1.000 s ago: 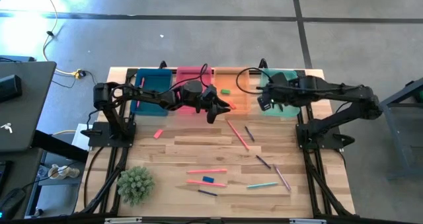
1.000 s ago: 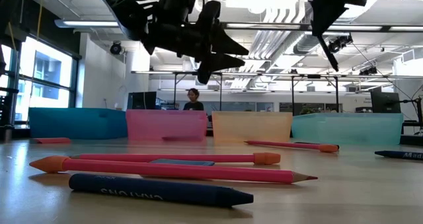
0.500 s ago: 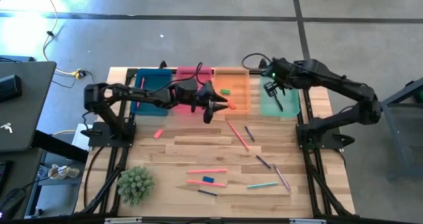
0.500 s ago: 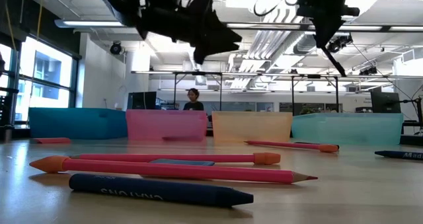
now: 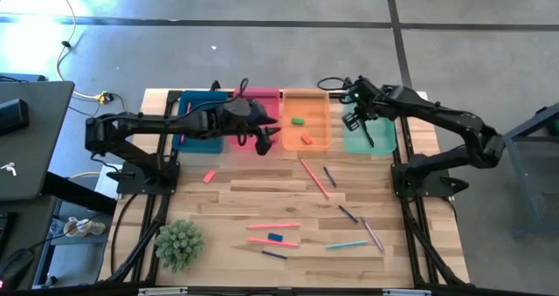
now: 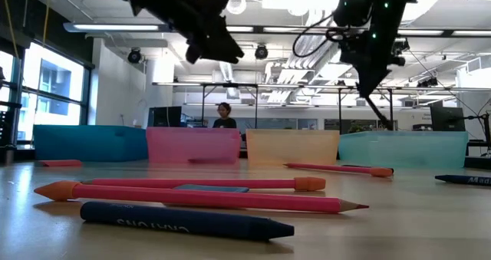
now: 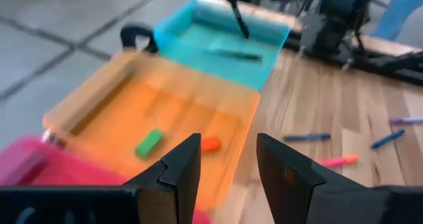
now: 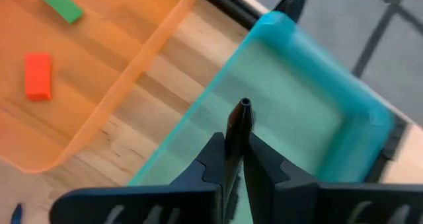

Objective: Sort crayons/erasers/pens/pencils in bins
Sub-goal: Put the black pen into the green bin

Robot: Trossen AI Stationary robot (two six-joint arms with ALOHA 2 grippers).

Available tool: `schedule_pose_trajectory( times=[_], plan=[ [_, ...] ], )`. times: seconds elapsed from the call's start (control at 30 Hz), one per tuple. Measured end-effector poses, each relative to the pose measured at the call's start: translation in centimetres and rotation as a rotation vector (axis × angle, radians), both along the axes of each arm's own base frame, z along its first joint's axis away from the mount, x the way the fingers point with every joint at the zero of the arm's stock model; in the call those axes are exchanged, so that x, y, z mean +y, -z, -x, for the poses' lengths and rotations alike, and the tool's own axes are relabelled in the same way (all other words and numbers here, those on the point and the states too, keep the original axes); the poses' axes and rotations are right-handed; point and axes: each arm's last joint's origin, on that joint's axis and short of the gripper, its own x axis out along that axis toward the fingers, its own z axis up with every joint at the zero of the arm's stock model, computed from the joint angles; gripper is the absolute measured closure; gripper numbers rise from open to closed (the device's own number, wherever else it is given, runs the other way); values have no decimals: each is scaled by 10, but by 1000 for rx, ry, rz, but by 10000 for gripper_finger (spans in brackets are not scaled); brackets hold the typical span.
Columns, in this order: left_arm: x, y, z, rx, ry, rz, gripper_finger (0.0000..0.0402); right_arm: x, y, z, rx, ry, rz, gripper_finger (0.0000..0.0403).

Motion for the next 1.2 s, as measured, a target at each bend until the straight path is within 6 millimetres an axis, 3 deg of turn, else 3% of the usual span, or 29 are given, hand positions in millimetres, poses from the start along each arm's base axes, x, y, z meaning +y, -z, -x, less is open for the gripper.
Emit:
schedule_pose_trajectory(
  times=[0.3,0.63,1.2],
  plan=[
    [-6,6,11,108,-54,85,268,-10,38,14,-51,20,-114,391],
    [-13,7,9,117,-54,95,268,-21,49,27,-40,61,-179,390],
    [-18,17,30,350,-163,82,268,-35,80,16,39,71,-271,357]
  ],
)
